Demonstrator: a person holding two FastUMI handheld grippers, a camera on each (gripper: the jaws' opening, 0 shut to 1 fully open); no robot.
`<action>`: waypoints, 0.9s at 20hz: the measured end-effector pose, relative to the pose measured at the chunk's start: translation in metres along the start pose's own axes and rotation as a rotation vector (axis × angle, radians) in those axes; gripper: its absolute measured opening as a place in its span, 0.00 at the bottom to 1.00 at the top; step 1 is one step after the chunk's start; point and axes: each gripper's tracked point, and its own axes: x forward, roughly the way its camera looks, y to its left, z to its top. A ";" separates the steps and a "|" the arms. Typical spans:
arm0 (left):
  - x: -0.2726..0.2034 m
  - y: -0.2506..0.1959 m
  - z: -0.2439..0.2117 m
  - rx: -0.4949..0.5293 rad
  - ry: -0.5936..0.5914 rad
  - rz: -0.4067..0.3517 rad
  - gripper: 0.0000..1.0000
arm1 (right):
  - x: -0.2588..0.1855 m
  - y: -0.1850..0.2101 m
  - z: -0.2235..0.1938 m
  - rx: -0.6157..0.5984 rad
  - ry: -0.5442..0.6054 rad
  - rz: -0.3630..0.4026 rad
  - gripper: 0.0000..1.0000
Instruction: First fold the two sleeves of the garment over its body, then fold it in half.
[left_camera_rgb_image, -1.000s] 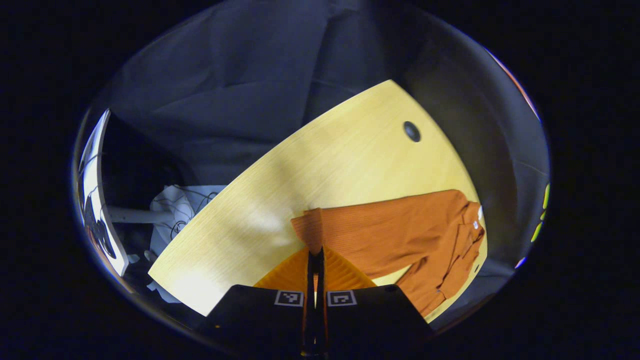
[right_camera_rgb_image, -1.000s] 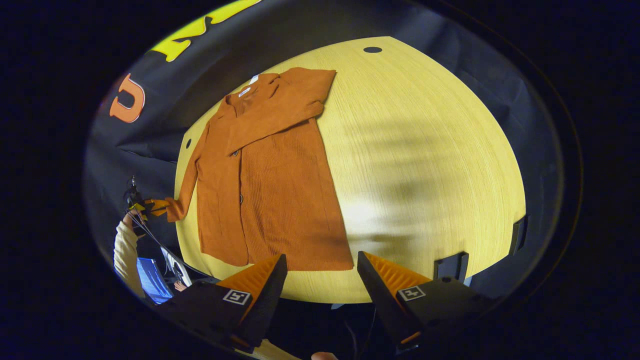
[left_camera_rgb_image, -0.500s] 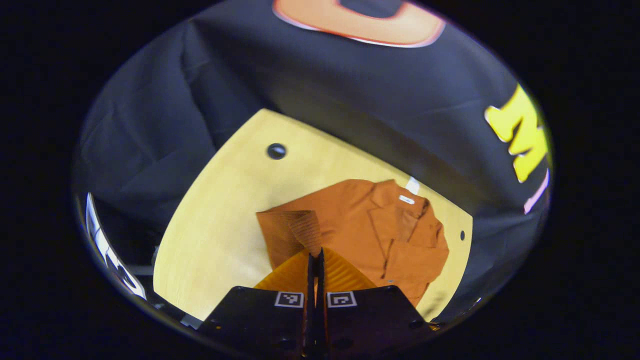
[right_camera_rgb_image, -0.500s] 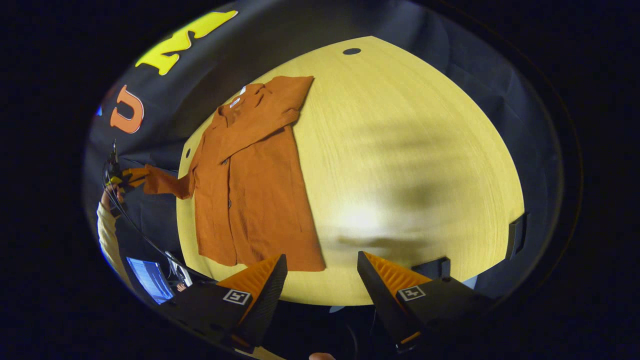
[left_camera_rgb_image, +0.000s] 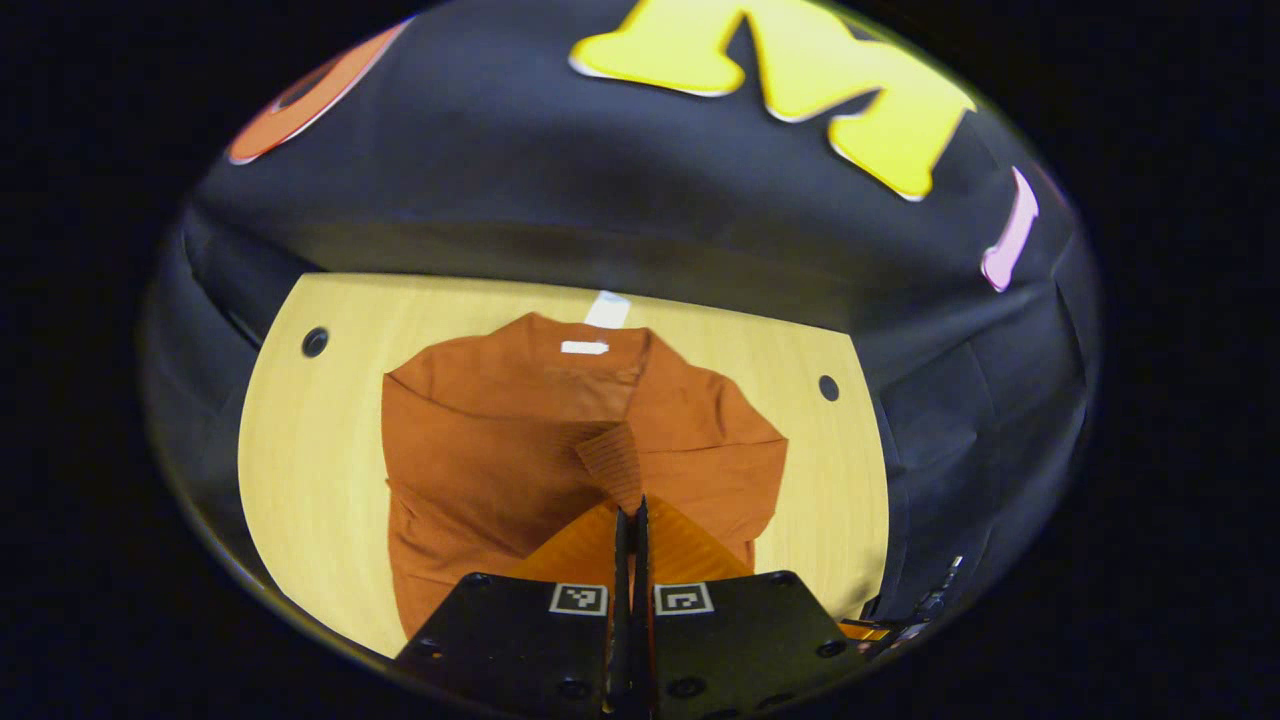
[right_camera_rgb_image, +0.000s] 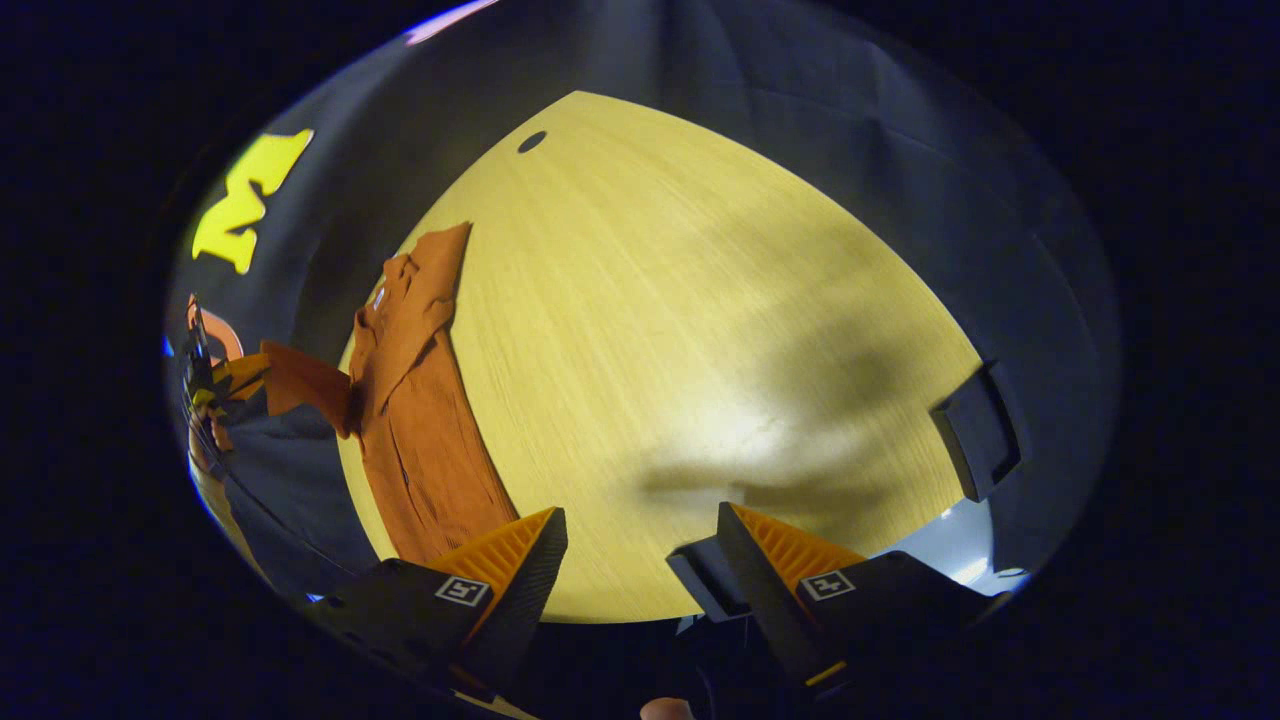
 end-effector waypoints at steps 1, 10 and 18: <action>0.011 -0.017 0.001 0.026 0.012 0.003 0.03 | -0.003 -0.011 0.003 0.012 -0.007 -0.003 0.96; 0.109 -0.101 -0.030 0.031 0.143 -0.022 0.05 | -0.020 -0.084 0.006 0.106 -0.053 -0.030 0.96; 0.126 -0.155 -0.051 0.018 0.188 -0.179 0.19 | -0.029 -0.092 0.008 0.143 -0.074 -0.030 0.92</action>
